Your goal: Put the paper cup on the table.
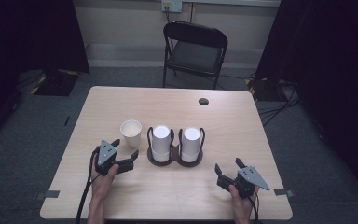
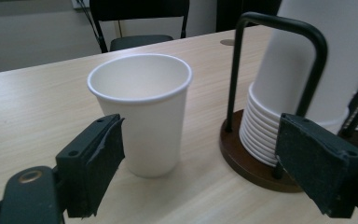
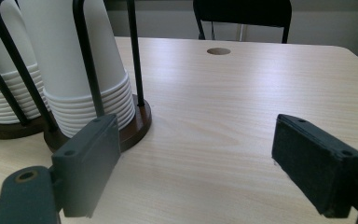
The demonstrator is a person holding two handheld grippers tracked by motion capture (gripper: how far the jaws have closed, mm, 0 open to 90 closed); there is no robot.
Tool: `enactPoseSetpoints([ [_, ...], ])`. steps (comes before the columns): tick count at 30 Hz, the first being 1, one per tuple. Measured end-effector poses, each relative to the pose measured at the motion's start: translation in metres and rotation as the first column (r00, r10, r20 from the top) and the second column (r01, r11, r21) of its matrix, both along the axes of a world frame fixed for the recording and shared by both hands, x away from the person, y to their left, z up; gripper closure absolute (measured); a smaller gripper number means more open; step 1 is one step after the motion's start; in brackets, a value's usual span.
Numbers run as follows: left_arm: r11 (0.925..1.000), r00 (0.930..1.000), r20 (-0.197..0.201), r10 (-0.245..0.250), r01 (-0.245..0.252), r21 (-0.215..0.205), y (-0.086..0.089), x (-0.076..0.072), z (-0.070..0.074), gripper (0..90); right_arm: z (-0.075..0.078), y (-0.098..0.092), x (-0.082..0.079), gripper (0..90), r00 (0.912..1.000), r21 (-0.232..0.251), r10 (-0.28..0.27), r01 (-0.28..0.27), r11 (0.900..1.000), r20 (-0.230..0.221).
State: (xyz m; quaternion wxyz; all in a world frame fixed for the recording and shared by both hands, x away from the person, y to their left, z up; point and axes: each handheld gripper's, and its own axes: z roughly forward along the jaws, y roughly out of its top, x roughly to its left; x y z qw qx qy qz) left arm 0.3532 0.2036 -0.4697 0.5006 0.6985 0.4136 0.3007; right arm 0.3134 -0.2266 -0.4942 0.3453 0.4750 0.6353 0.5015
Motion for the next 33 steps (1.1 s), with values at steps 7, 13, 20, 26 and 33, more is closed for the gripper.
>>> enactPoseSetpoints([
  [7, 0.9998, 0.9998, 0.001, -0.019, 0.019, -0.007, -0.011, -0.020, -0.003, 15.7, 0.000, 0.000, 0.000, 14.7, 1.0000, -0.002, 0.000, 0.000, 1.000, -0.001],
  [13, 0.9996, 0.9997, 0.008, -0.021, 0.021, -0.020, -0.019, -0.038, -0.005, 15.8, 0.000, 0.000, 0.000, 14.8, 1.0000, -0.006, -0.001, 0.001, 1.000, -0.001],
  [20, 0.9982, 0.9997, 0.003, -0.026, 0.026, -0.055, -0.032, -0.053, -0.015, 15.7, 0.000, 0.001, 0.000, 14.8, 1.0000, -0.008, -0.001, 0.001, 1.000, 0.002],
  [26, 0.9984, 0.9994, 0.011, -0.032, 0.033, -0.047, -0.050, -0.059, -0.019, 15.6, 0.000, 0.001, 0.000, 14.8, 1.0000, -0.009, 0.002, -0.002, 1.000, -0.003],
  [33, 0.9985, 0.9982, 0.035, -0.050, 0.050, -0.023, -0.068, -0.058, -0.025, 15.4, 0.000, 0.002, 0.001, 14.9, 1.0000, -0.017, 0.003, -0.003, 1.000, -0.009],
])
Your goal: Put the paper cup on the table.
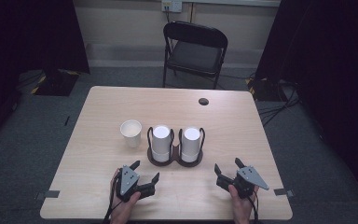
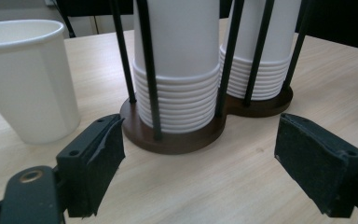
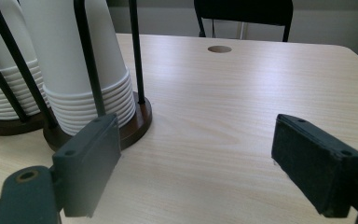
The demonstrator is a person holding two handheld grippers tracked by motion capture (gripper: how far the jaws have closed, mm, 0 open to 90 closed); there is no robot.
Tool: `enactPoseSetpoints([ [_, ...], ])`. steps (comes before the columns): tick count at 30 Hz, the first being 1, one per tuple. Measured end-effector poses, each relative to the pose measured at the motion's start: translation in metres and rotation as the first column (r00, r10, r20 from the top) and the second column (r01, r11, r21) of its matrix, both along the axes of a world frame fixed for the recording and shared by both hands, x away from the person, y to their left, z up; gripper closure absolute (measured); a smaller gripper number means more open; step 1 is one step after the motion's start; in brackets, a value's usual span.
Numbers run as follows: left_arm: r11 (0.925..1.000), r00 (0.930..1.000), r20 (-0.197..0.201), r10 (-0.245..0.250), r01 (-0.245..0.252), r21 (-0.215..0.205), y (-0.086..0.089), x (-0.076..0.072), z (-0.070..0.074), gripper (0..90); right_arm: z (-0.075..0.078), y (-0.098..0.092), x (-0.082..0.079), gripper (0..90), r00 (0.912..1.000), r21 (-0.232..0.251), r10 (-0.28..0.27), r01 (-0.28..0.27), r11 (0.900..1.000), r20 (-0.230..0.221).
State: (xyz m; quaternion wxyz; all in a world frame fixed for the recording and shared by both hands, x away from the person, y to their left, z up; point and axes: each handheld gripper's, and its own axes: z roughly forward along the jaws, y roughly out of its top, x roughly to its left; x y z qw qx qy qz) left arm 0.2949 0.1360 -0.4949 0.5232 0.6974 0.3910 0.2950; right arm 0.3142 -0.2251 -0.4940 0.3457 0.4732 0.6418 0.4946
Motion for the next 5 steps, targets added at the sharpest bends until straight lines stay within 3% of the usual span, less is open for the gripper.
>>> enactPoseSetpoints([
  [5, 0.9991, 0.9999, 0.011, 0.013, -0.013, -0.041, 0.0034, 0.0035, -0.0007, 15.4, 0.0002, 0.0001, 0.0019, 14.8, 0.9997, 0.001, -0.011, 0.011, 1.000, -0.021],
])
